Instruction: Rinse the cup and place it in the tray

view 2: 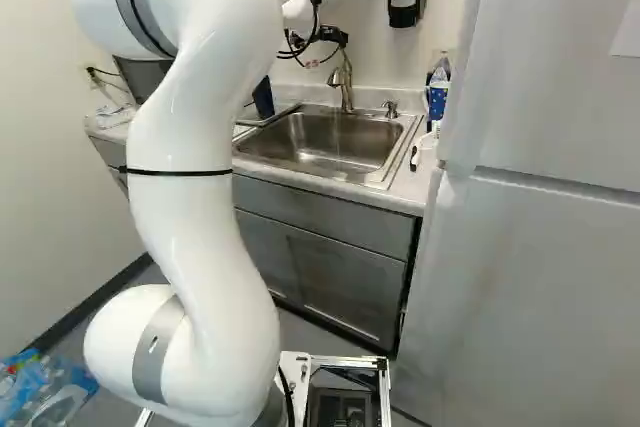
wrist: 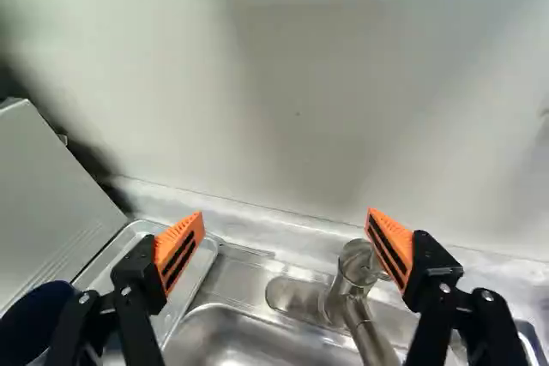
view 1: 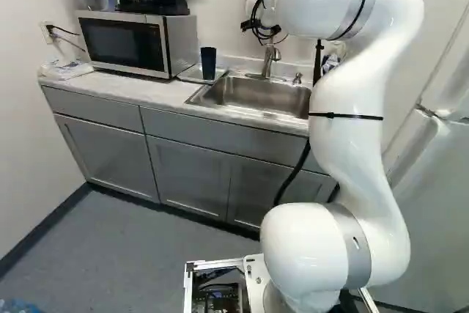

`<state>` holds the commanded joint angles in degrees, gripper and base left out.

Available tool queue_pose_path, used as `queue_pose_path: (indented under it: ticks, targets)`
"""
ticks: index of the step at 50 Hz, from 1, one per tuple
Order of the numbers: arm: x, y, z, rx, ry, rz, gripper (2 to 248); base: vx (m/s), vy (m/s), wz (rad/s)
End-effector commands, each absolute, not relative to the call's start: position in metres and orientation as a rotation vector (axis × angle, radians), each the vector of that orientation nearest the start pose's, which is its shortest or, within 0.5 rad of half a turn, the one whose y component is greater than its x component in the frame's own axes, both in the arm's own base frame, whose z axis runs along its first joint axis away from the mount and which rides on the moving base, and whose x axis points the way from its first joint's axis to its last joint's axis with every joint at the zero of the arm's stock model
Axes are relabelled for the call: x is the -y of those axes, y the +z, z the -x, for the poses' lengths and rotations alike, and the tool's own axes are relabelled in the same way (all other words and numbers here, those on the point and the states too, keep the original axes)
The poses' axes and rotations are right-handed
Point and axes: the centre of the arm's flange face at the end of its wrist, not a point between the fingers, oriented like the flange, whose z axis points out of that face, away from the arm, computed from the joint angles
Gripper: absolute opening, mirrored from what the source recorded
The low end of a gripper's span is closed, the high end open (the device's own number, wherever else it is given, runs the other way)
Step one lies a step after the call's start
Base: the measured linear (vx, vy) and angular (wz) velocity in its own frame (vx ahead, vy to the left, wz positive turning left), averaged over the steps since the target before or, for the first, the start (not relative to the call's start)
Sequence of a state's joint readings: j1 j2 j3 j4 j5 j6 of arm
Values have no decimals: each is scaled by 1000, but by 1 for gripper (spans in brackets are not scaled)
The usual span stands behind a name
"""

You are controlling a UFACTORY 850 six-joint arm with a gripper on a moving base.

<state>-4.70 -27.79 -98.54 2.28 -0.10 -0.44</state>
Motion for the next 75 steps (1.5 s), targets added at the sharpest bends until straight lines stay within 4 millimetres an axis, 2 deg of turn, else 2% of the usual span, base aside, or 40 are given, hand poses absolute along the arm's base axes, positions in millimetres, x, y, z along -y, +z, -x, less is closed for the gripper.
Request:
queue_pose_path:
  ticks: [28, 53, 75]
  targets:
    - [64, 684, -696, -161, -1835, 2588, 247, 0, 0, 0]
    - [81, 691, -651, -205, -1848, 2599, 247, 0, 0, 0]
    - [81, 694, -607, -217, -1816, 2625, 247, 0, 0, 0]
